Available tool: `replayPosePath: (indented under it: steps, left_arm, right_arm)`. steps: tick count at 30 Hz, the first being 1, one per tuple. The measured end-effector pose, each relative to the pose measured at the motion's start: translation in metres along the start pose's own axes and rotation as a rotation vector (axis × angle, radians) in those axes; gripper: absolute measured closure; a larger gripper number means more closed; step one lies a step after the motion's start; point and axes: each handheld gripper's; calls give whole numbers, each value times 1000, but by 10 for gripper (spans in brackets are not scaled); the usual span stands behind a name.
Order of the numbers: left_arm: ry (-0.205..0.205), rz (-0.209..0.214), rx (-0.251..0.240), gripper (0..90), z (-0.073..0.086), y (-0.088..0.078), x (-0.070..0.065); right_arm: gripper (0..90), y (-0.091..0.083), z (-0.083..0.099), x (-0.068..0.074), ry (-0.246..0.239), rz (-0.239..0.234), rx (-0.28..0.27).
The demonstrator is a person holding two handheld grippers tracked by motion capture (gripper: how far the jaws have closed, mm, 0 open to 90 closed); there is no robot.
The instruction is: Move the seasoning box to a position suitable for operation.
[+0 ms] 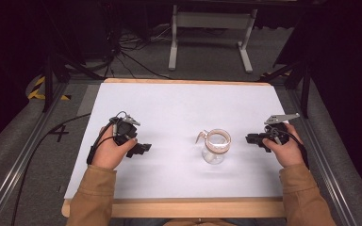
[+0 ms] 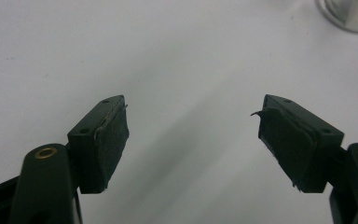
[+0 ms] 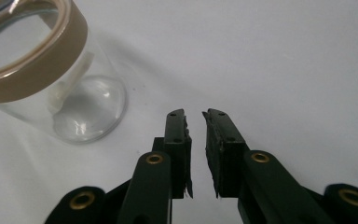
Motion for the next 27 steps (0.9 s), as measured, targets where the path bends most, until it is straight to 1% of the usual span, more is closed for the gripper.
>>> replayPosePath:
  steps: [1, 3, 6, 7, 9, 11, 12, 14, 16, 17, 21, 22, 25, 26, 27]
  left_arm:
    - [-1, 3, -11, 247, 0, -1, 0]
    - [2, 1, -21, 248, 0, -2, -1]
    - [9, -3, -29, 248, -2, -4, -2]
    - [13, 1, -38, 248, -2, -4, -3]
    - [25, 10, -40, 249, -3, -4, -4]
    - [22, 10, -47, 249, -3, -5, -5]
    - [29, 10, -48, 249, -3, -5, -5]
    - [31, 15, -53, 250, -3, -5, -5]
    - [30, 19, -66, 251, -3, -6, -6]
    - [29, 19, -64, 251, -3, -6, -6]
    - [31, 21, -66, 251, -3, -7, -7]
    - [36, 22, -61, 250, -3, -7, -7]
    - [33, 25, -56, 249, -3, -5, -7]
    - [41, 22, -53, 249, -3, -5, -7]
    - [35, 26, -52, 249, -2, -4, -7]
  right_arm:
    - [789, -1, 0, 1, 1, -2, -2]
    - [791, -1, -1, 1, -15, -3, -17]
    - [796, -2, -1, 4, -26, -10, -37]
    - [797, -1, -2, 4, -32, -16, -45]
    - [812, 0, -3, 6, -51, -23, -61]
    - [833, 1, -4, 8, -62, -45, -84]
    - [841, 2, -5, 9, -70, -58, -96]
    - [857, 5, -6, 12, -96, -68, -115]
    - [861, 8, -7, 15, -105, -84, -137]
    - [864, 10, -7, 16, -111, -87, -151]
    - [870, 18, -7, 17, -119, -90, -165]
    - [870, 21, -7, 17, -115, -98, -163]
    - [881, 30, -7, 16, -121, -88, -155]
    - [883, 32, -7, 16, -126, -86, -152]
    - [885, 35, -7, 17, -130, -90, -151]
Point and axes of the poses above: each handheld gripper's, and its own axes: y roughly forward along the jaws, z roughly out of its underside, x roughly to its left, and after that the axes turned 8 degrees about x, right-handed
